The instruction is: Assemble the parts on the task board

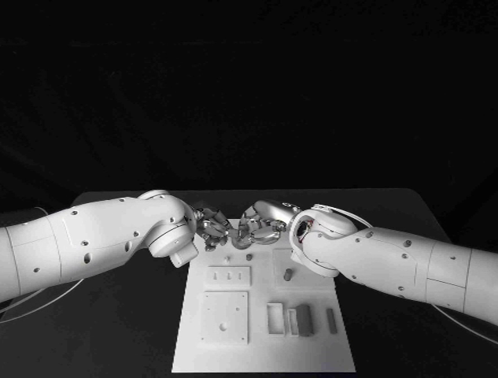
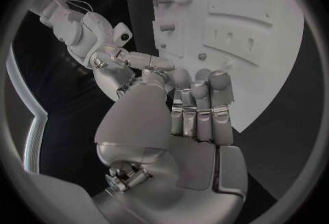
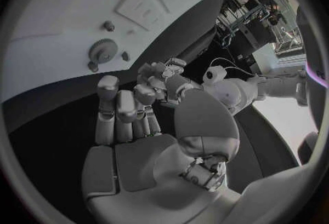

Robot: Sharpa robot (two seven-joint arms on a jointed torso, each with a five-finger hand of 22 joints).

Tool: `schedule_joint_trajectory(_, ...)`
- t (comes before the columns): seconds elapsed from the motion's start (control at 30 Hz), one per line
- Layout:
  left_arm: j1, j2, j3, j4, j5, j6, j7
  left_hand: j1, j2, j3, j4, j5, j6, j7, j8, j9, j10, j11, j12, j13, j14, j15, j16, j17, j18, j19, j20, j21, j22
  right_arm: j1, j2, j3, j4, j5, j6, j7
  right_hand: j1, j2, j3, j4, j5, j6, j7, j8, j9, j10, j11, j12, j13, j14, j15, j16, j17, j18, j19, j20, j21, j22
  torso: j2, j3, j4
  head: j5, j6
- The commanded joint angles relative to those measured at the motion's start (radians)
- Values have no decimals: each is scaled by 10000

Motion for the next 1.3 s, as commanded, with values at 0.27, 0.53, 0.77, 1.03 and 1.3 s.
schedule_joint_trajectory(0.27, 15, 34, 12, -46, 657, -143, 174, 659, 321, 614, -626, -311, 115, -33, -22, -3, -51, -8, -52, -28, -72, -13, 109, -41, 739, -108, 24, -5, 196, -26, 11, -28, -37, -76, 210, 23, -39, -100, 30, 12, 3, 84, 222, -58, -4, 33, 18, -47, -20, -40, -38, 17, -75, 451, -22, -50, -37, 68, -1, 7, 3, 24, -30)
schedule_joint_trajectory(0.53, 15, 53, 12, -88, 758, -119, 211, 772, -62, 2362, -825, -1677, 301, -65, 0, -24, 13, -41, -65, -99, -69, -17, 192, -89, 712, -103, 27, 102, 209, -26, 25, -80, -208, -10, 230, -7, -271, -490, -87, 43, -214, -1434, 717, -985, -405, -360, 484, -243, -66, -257, 380, -152, -144, 451, -185, 27, -251, -15, 1, 12, -5, 25, -58)
schedule_joint_trajectory(0.77, 15, 46, 12, -153, 901, 19, 155, -2134, 200, 4529, -4056, -1693, 280, -42, -71, -45, 104, -73, -70, -247, -53, 67, 306, -242, 708, -82, 5, 340, 153, -27, -130, -135, -361, 12, 253, 26, -290, -588, -119, 45, -262, -1870, 915, -1233, -547, -606, 681, -272, -76, -403, 579, -196, -158, 451, -277, 112, -347, -41, -5, 5, 4, 7, -83)
schedule_joint_trajectory(1.03, 17, -36, 2, -283, 1367, 446, -65, -3713, 325, 5593, -5236, -1693, 504, -81, 75, 30, 152, -52, -48, -322, 14, -17, 335, -331, 675, 143, 19, 333, 126, -26, -565, -140, -523, 78, 54, 48, -200, -582, -105, 21, -233, -1833, 931, -1205, -551, -668, 699, -261, -92, -453, 602, -199, -164, 451, -314, 143, -371, -38, -1, 30, -25, 42, -102)
schedule_joint_trajectory(1.3, 17, -84, -58, -256, 1149, 738, -290, -3821, 316, 5676, -5328, -1653, 524, -87, 94, 44, 158, -55, -47, -334, -2, -11, 351, -327, 671, 142, 21, 332, 137, -17, -1113, -121, -538, 506, -269, 180, -146, -533, -97, 30, -9, -1723, 906, -1134, -546, -663, 676, -226, -121, -455, 582, -182, -176, 451, -306, 168, -367, -24, -4, 30, 3, 70, -133)
